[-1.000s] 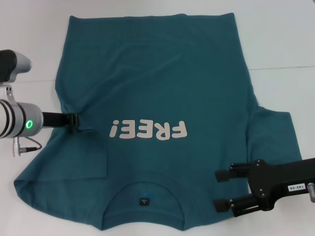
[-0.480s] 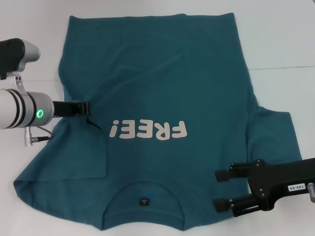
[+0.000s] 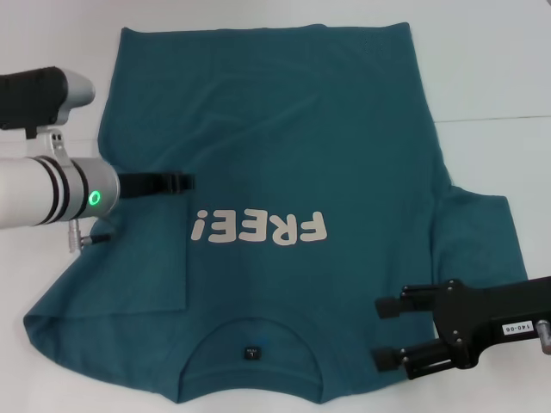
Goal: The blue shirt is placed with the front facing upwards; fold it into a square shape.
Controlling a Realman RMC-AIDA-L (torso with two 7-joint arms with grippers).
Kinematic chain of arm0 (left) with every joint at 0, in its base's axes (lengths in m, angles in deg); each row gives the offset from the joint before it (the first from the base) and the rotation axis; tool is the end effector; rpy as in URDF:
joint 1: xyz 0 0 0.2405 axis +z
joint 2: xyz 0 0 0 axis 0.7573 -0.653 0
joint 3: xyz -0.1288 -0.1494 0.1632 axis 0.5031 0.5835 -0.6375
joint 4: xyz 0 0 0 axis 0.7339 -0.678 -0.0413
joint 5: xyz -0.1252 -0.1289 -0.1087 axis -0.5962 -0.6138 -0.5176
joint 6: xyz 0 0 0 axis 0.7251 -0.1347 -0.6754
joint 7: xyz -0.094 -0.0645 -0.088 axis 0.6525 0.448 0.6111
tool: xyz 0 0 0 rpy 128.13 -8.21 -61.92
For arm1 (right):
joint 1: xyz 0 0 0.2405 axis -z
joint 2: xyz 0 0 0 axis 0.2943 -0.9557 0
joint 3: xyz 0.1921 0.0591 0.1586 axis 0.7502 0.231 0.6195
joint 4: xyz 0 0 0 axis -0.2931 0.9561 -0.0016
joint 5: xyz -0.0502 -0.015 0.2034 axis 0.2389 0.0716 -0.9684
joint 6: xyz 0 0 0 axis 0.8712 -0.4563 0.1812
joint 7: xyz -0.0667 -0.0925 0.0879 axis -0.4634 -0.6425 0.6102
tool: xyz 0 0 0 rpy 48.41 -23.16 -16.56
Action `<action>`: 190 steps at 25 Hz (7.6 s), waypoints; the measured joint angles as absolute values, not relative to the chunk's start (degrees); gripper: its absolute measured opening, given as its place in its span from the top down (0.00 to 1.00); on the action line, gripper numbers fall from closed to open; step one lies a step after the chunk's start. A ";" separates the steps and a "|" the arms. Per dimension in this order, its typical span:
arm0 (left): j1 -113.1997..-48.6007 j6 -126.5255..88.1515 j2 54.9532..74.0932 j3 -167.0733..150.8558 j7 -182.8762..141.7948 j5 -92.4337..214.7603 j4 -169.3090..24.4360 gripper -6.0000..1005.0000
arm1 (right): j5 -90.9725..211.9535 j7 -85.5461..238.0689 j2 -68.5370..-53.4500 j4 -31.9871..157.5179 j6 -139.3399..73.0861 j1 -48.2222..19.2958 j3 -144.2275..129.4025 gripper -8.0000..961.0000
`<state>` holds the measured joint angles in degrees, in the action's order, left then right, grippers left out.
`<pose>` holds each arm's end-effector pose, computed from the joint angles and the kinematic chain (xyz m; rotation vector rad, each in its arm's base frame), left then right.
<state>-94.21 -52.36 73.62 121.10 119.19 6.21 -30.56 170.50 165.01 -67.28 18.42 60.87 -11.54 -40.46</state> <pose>-0.2164 0.4471 -0.0364 -2.0816 -1.2587 -0.2902 0.2602 0.3015 0.0161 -2.9485 0.7825 0.5426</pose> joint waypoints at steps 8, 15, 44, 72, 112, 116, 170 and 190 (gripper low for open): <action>-93.00 -62.80 72.56 121.80 113.88 -0.47 -27.35 0.58 | 169.46 171.47 -66.54 17.80 60.61 -11.73 -32.91 0.04; -91.86 -81.99 68.83 127.11 111.38 -5.15 -29.30 0.20 | 166.83 191.01 -59.95 17.15 62.15 -12.10 -24.13 0.04; -85.15 -92.27 73.38 133.14 73.27 -9.01 -21.78 0.15 | 185.64 224.44 -52.54 14.06 61.28 -12.31 -20.70 0.05; -85.16 -91.03 73.40 132.18 73.46 -9.22 -22.13 0.16 | 192.23 225.98 -52.94 22.48 48.28 -13.89 -21.55 0.05; -85.27 -90.27 73.34 131.39 73.18 -9.09 -23.39 0.16 | 192.38 226.10 -55.55 30.16 34.72 -16.86 -31.22 0.05; -85.31 -90.16 73.35 131.40 73.12 -9.09 -23.56 0.16 | 192.32 225.97 -55.69 30.44 34.40 -17.01 -31.32 0.05; -85.97 -88.68 73.18 130.69 73.09 -9.00 -24.53 0.16 | 185.24 224.29 -56.39 31.61 33.05 -16.72 -34.15 0.44; -86.05 -86.99 73.14 130.70 73.42 -9.01 -24.53 0.16 | 186.81 224.26 -55.72 25.89 38.86 -18.79 -35.80 0.99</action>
